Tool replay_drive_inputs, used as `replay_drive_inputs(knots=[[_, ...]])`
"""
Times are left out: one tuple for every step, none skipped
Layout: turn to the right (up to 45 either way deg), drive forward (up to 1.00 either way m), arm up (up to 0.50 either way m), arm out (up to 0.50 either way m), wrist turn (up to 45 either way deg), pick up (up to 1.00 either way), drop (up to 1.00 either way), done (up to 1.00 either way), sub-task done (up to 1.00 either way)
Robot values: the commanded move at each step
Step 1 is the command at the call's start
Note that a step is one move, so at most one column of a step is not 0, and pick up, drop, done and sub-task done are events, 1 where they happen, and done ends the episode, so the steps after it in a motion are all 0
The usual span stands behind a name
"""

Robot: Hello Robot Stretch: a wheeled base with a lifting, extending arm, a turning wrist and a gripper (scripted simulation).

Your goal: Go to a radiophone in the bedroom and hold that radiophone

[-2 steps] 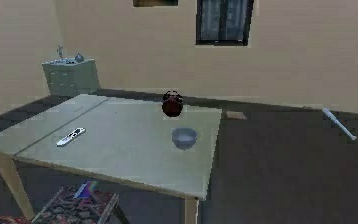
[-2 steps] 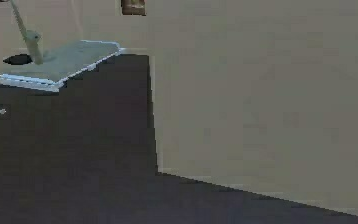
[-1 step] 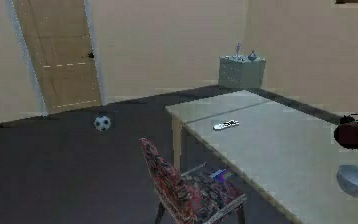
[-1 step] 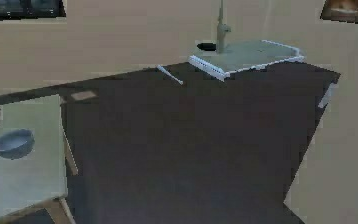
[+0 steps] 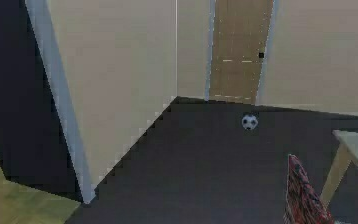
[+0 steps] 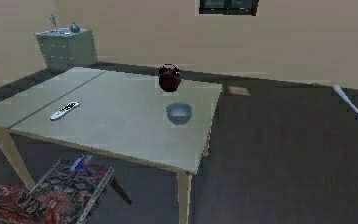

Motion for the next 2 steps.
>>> replay_drive_inputs(knots=[[-27.0, 0.0, 0.0, 0.0, 0.0, 0.0, 0.0, 0.0, 0.0], [-3.0, 0.0, 0.0, 0.0, 0.0, 0.0, 0.0, 0.0, 0.0]])
